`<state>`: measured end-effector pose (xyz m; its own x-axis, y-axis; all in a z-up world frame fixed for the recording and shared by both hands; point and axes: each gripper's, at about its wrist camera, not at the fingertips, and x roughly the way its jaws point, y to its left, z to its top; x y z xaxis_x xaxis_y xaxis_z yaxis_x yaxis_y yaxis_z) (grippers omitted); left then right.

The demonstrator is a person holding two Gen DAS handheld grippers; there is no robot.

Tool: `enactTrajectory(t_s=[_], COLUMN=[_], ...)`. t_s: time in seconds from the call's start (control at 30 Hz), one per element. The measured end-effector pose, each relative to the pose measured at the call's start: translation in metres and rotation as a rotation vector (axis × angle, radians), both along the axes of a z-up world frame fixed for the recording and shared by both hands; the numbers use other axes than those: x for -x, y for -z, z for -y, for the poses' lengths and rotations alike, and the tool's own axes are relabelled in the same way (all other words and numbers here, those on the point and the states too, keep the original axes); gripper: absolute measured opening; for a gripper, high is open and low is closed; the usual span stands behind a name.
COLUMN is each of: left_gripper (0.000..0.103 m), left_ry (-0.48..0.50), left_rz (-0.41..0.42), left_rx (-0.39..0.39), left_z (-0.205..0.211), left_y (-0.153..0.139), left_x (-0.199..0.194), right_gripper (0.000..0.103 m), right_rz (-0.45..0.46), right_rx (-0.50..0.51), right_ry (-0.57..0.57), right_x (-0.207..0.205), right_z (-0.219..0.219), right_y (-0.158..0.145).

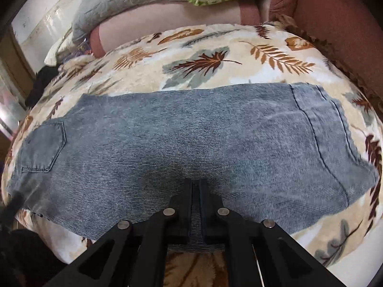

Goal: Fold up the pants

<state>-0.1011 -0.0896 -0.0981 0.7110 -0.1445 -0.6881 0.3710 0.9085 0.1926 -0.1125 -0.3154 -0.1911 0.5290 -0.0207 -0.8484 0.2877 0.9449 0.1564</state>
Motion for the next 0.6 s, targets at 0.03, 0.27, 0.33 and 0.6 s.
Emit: enactTrajectory(t_s=[0.03,0.27,0.33,0.6], left_gripper=[0.103,0.103,0.103,0.103], left_ry=[-0.014,-0.126,-0.143,-0.201], left_rz=[0.011,0.094,0.104,0.139], left_rx=[0.015,0.054,0.061,0.064], left_z=[-0.005,-0.037,-0.042,-0.054], left_y=[-0.008,-0.056,-0.063,-0.077], left_x=[0.002,0.008,0.009,0.008], right_gripper=[0.008,0.008,0.008,0.008], right_rz=[0.026,0.041,0.039,0.102], right_rx=[-0.014,0.011,0.018,0.022], right_ry=[0.020,0.069,0.069,0.071], right_x=[0.004,0.006,0.004,0.006], right_z=[0.001,-0.005,-0.005,-0.004], right_y=[0.002,0.002,0.001,-0.020])
